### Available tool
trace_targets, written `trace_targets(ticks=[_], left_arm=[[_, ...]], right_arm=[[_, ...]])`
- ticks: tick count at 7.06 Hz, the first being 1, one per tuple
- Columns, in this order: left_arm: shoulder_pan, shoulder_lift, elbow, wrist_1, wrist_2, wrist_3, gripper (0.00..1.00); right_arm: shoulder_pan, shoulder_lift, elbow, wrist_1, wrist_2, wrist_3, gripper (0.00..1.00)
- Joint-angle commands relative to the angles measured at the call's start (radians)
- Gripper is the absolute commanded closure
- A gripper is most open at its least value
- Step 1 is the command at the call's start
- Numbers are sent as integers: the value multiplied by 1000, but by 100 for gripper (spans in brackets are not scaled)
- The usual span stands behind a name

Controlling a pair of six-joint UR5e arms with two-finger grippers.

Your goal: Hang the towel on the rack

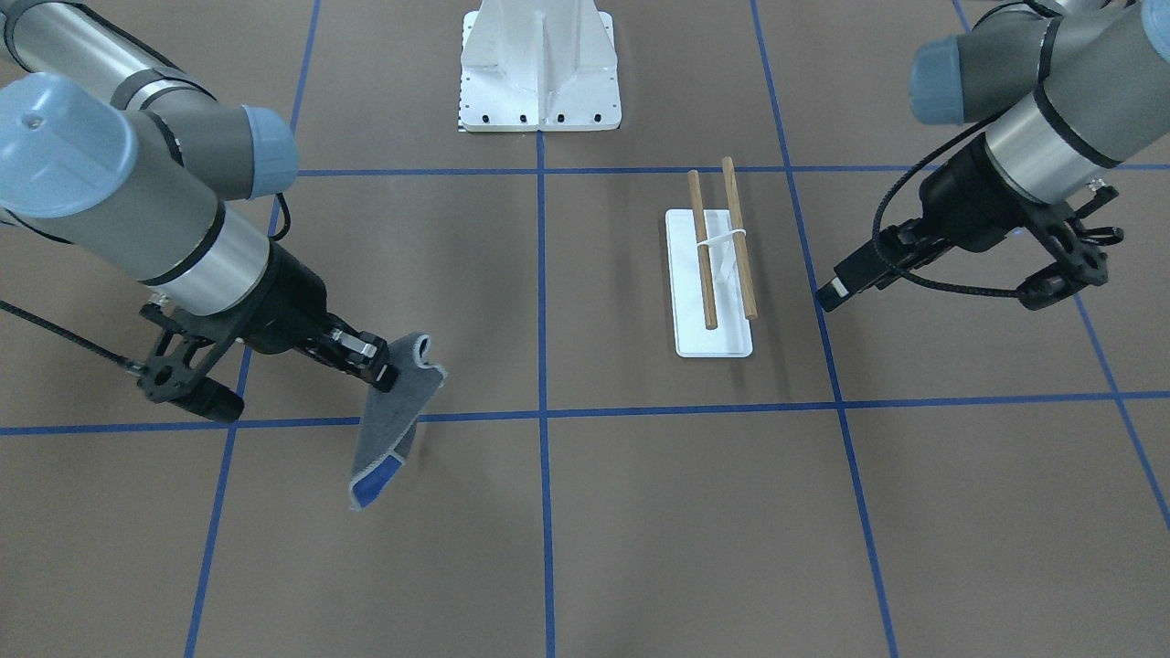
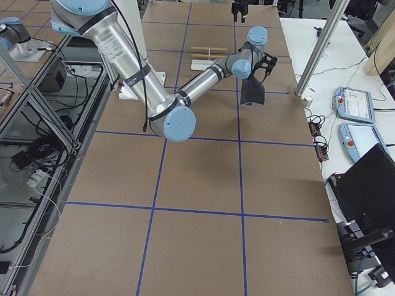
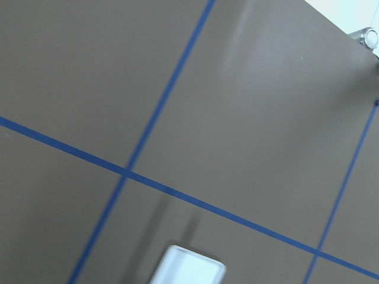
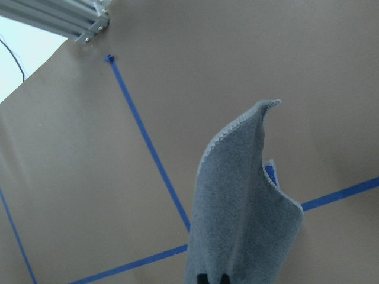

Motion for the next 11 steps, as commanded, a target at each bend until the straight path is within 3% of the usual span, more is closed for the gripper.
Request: trace_targets(ticks=[1, 3, 5, 7, 11], left_arm=[[53, -30, 30, -143, 4, -251, 2], [99, -44, 121, -379, 17, -493, 2], [162, -91, 130, -448, 150, -703, 2], [221, -101, 136, -520, 264, -783, 2], [244, -125, 189, -638, 326, -889, 2]], right_arm=[[-63, 62, -1, 2, -69, 29, 100], [-111, 102, -2, 12, -135, 22, 100], [-142, 143, -2, 16, -206, 25, 100], [-171, 160, -4, 19, -253, 36, 100], [-211, 162, -6, 93, -312, 85, 100]])
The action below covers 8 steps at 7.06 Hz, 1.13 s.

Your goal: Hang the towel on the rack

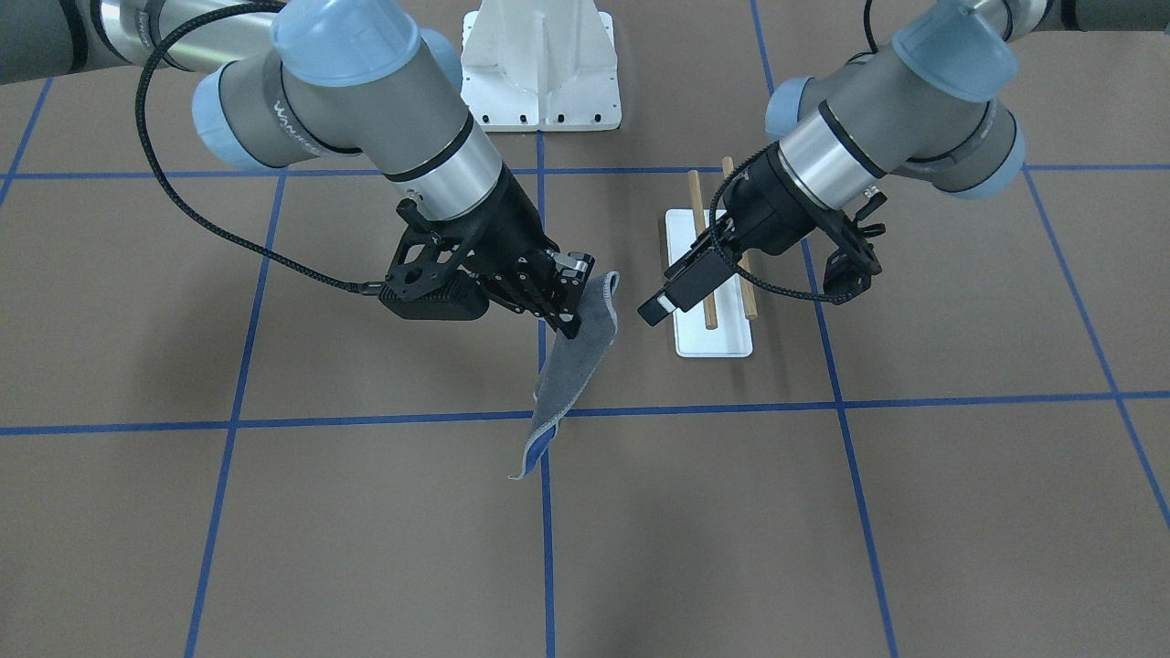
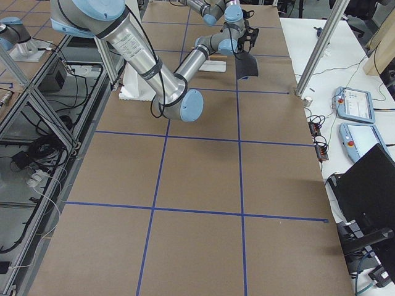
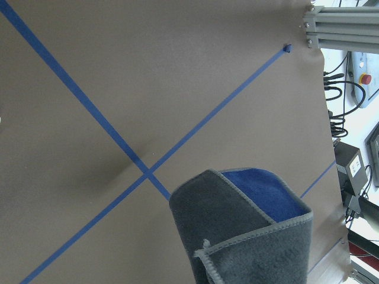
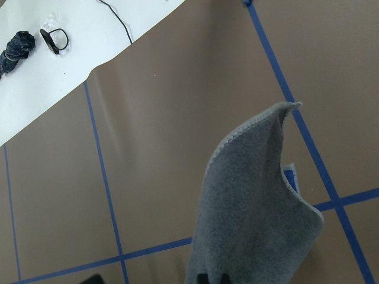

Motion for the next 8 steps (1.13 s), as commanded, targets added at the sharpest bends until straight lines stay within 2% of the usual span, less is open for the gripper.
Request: trace_targets(ticks=[1, 3, 4, 7, 8], left_arm=[[5, -2, 4, -15, 13, -15, 2], [7, -2, 4, -17, 13, -17, 3], [5, -2, 3, -21, 13, -17, 12], [5, 1, 3, -44, 13, -58, 54], [4, 4, 1, -52, 13, -62, 64]], right_arm=[[-8, -3, -2, 58, -34, 51, 100], [-12, -5, -2, 78, -51, 60, 100], [-12, -9, -4, 102, -51, 82, 100], [-12, -14, -2, 119, -60, 105, 100], [-12, -16, -2, 119, -60, 105, 100]])
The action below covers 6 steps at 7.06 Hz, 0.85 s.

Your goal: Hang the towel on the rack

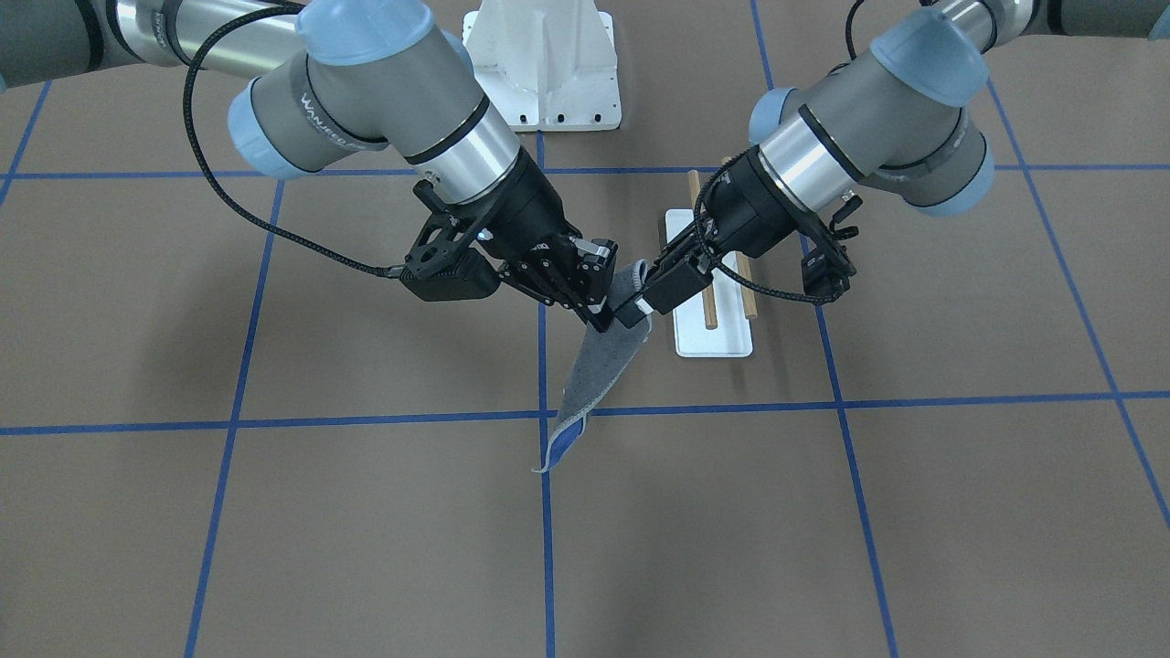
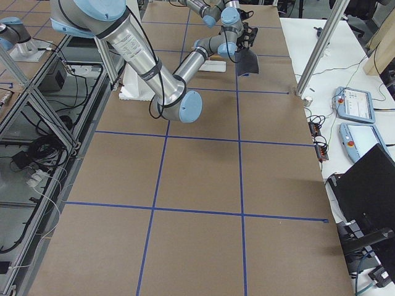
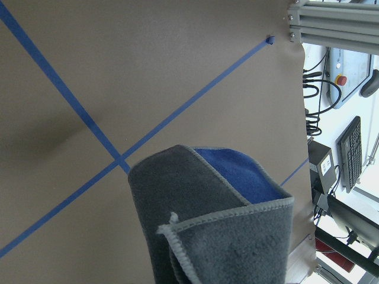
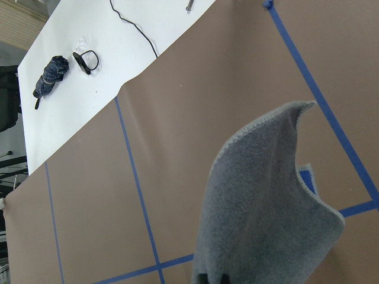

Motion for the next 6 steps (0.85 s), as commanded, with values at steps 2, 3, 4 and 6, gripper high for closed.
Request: trace_targets(ticks=[2, 3, 4, 6], left_arm=[[-2, 6, -1, -15, 0, -13, 77], [-2, 9, -2, -16, 0, -13, 100], [-2, 9, -4, -17, 0, -13, 100], [-2, 9, -6, -19, 0, -11, 100]], right_arm=[[0, -3, 1, 1, 0, 3, 100], [0, -3, 1, 1, 0, 2, 100], [0, -3, 1, 1, 0, 2, 100], [1, -3, 1, 1, 0, 2, 100]])
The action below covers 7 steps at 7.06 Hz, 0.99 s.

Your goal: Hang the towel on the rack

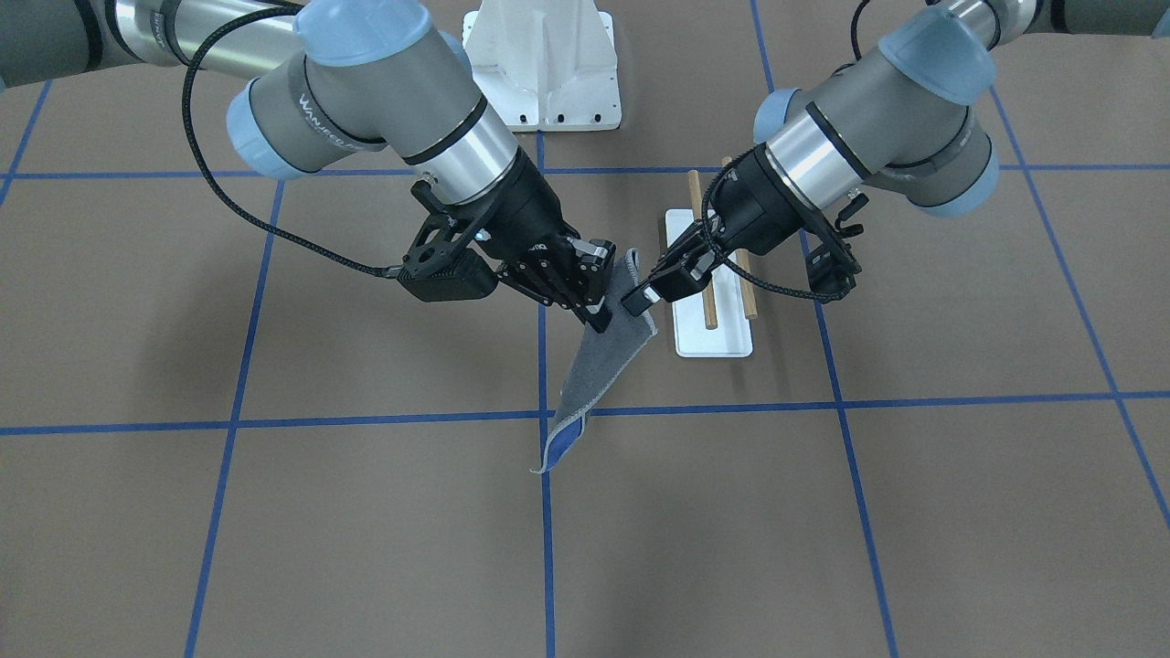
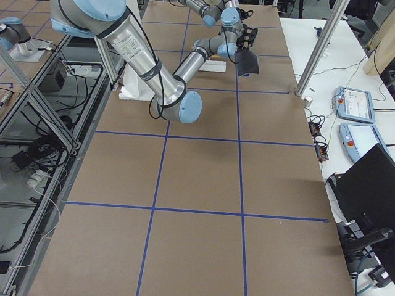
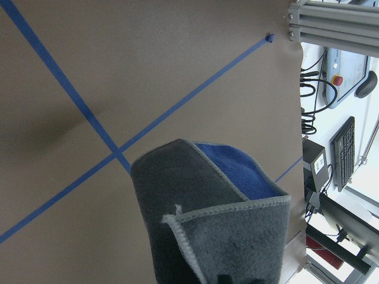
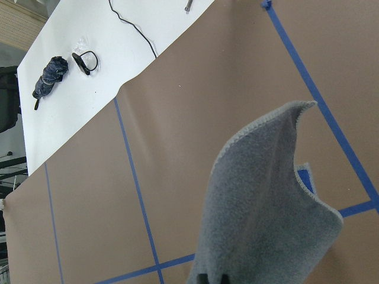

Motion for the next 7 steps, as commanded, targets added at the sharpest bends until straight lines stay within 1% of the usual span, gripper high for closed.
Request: trace_targets(ticks=[1, 2, 3, 4, 5, 6, 7], left_arm=[[0, 0, -1, -13, 2, 3, 100], [0, 0, -3, -17, 0, 7, 100], [0, 0, -3, -33, 0, 33, 100], [1, 1, -3, -53, -2, 126, 100], [1, 3, -9, -57, -8, 215, 100], [5, 7, -20, -57, -11, 260, 100], [15, 33, -56, -55, 1, 321, 100]], right_arm=[[1, 0, 0, 0, 0, 1, 24], [1, -2, 0, 0, 0, 1, 0], [1, -12, 8, 1, 1, -3, 0], [1, -76, 64, 3, 5, -21, 0], [6, -131, 121, 2, 3, -82, 0], [10, -168, 147, 1, 6, -121, 0], [30, -230, 193, 1, 9, -133, 0]])
